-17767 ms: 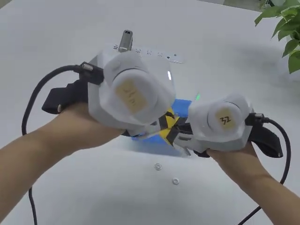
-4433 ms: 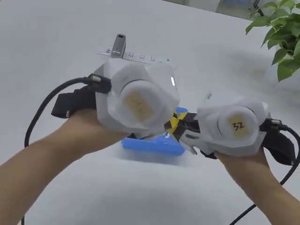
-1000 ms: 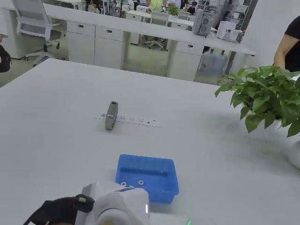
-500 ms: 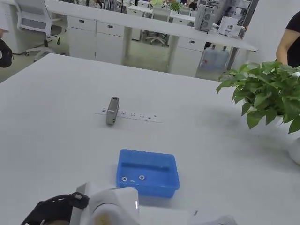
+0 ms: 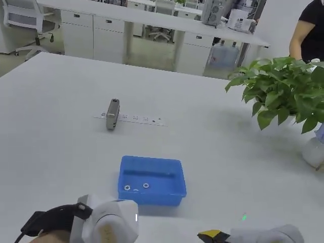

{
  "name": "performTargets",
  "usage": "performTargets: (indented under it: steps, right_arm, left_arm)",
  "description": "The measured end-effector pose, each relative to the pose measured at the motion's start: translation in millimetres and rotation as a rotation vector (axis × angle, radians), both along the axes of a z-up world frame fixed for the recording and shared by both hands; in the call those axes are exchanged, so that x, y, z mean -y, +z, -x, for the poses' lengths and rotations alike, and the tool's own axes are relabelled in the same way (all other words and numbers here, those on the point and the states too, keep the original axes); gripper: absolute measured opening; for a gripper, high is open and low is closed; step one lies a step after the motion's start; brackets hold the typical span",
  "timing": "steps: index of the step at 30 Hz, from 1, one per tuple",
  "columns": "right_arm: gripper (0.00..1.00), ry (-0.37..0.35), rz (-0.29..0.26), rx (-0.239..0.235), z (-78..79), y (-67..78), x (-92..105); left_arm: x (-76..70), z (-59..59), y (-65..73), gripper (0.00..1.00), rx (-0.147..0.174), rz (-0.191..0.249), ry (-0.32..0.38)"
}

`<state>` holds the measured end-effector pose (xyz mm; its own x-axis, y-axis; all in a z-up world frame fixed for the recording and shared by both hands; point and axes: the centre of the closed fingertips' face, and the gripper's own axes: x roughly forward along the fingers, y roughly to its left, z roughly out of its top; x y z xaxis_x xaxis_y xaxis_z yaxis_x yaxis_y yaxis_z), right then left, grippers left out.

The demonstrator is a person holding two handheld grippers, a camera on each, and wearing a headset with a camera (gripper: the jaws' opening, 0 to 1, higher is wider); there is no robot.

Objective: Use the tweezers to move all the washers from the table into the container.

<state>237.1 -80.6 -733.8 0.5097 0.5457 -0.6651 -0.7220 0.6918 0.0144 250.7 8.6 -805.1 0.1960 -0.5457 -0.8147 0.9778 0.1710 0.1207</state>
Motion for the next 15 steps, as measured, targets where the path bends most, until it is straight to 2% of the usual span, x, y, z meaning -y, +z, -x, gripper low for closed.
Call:
performTargets:
  steps: [4,6,8,11,15]
  right_arm:
    - [0.54,-0.055,-0.046,-0.001,0.9,11.2,9.2]
    - [0.68,-0.086,-0.061,-0.024,2.3,11.9,13.2]
    - [0.79,-0.114,-0.063,-0.038,2.9,10.6,18.3]
    - [0.82,-0.144,-0.066,-0.021,2.7,12.4,24.3]
    - [0.87,-0.176,-0.067,-0.028,4.4,12.2,32.1]
  left_arm:
    - [-2.0,-1.2,-8.6,0.0,-0.006,-0.025,-0.007]
    - [-2.9,-0.6,-11.9,0.0,-0.002,-0.039,-0.019]
    - [-5.1,0.7,-17.2,0.0,-0.015,-0.063,-0.024]
    - [-7.6,0.3,-22.1,0.0,-0.032,-0.079,-0.019]
    - [-10.0,-0.2,-23.9,0.0,-0.048,-0.087,-0.013]
